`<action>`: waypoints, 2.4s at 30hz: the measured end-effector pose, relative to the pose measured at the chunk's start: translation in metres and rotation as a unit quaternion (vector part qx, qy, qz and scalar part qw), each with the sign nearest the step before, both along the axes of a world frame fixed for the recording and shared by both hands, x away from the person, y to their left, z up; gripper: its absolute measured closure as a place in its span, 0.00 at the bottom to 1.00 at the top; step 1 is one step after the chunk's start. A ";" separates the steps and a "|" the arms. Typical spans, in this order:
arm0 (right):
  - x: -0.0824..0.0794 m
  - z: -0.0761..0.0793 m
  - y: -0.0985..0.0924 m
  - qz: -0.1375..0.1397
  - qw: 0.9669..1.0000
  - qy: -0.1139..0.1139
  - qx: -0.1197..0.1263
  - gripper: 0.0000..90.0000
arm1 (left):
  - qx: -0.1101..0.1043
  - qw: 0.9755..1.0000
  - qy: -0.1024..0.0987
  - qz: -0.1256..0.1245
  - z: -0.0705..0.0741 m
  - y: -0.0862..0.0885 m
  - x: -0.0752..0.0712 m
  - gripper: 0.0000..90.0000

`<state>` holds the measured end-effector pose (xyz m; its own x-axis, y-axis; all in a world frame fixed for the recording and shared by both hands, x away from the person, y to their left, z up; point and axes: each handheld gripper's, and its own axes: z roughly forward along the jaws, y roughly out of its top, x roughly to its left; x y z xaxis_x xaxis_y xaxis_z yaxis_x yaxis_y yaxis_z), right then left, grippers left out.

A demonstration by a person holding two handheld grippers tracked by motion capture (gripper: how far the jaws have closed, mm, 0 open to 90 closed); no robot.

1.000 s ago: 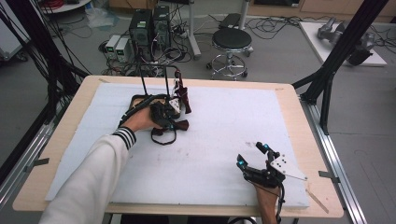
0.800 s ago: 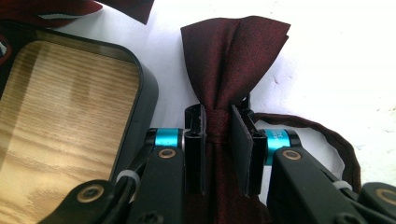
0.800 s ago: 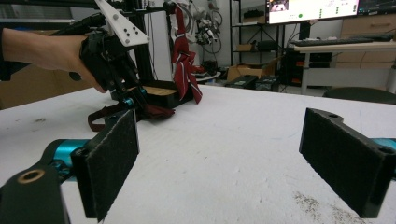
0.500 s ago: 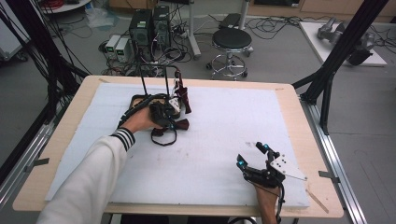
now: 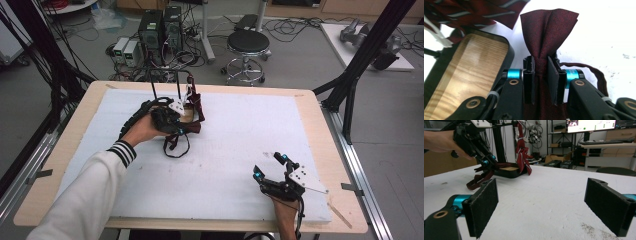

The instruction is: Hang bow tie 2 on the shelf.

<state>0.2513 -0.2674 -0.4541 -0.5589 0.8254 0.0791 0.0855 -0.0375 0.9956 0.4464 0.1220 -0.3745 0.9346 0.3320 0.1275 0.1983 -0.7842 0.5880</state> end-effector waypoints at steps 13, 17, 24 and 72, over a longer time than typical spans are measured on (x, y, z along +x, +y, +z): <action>0.000 0.000 0.000 0.000 1.000 -0.001 0.000 0.12 | -0.074 0.996 -0.017 0.037 0.013 0.024 -0.013 0.85; 0.000 0.000 0.000 0.001 1.000 0.003 0.001 0.12 | -0.091 0.994 -0.027 0.045 0.019 0.031 -0.017 0.85; 0.000 0.000 0.001 0.001 1.000 0.003 0.000 0.12 | -0.116 0.990 -0.048 0.061 0.030 0.047 -0.028 0.85; 0.000 0.000 0.001 -0.001 1.000 0.000 -0.004 0.12 | -0.239 0.941 -0.166 0.175 0.083 0.130 -0.047 0.85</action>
<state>0.2513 -0.2659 -0.4540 -0.5572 0.8271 0.0731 0.0855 -0.0304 0.9959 0.3997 0.2520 -0.2920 0.6929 0.7051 0.1508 0.1382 -0.3351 0.9320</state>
